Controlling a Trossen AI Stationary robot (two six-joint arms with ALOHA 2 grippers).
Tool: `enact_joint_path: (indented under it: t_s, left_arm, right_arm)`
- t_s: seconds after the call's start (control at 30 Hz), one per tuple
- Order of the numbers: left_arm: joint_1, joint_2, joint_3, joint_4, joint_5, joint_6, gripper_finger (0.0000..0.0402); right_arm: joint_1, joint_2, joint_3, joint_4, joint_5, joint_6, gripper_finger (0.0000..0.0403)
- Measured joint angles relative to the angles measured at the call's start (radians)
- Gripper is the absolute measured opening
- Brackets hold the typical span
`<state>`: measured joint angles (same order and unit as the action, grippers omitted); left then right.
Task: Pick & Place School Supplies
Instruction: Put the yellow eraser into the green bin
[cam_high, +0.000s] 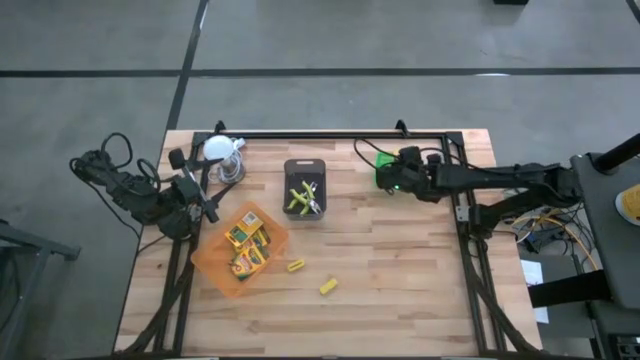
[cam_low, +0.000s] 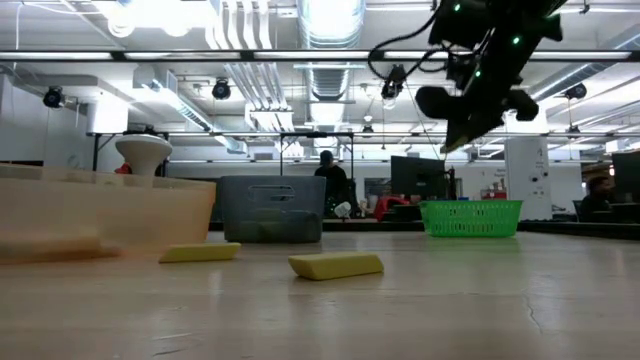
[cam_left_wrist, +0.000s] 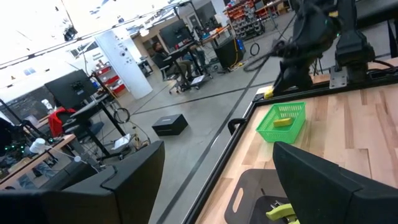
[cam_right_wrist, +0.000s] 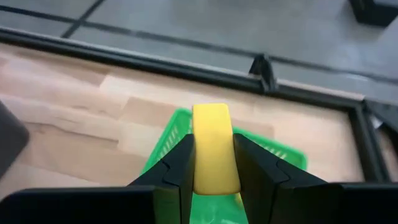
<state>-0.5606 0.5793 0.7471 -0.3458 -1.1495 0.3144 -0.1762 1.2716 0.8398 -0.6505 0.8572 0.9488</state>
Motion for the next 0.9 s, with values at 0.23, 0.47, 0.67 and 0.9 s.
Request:
enact_joint_path:
  t_s: [0.23, 0.47, 0.67, 0.9]
  left_arm:
    - [0.0, 0.0, 0.0, 0.0, 0.0, 0.0, 0.0305]
    - [0.0, 0.0, 0.0, 0.0, 0.0, 0.0, 0.0305]
    - [0.0, 0.0, 0.0, 0.0, 0.0, 0.0, 0.0305]
    - [0.0, 0.0, 0.0, 0.0, 0.0, 0.0, 0.0305]
  right_arm:
    - [-0.029, 0.135, 0.0, 0.01, -0.05, 0.122, 0.0091]
    - [-0.03, 0.196, -0.024, 0.038, -0.051, 0.203, 0.0091]
    - [-0.053, 0.189, -0.085, 0.13, -0.09, 0.204, 0.0091]
    - [-0.106, 0.179, -0.126, 0.196, -0.139, 0.201, 0.0091]
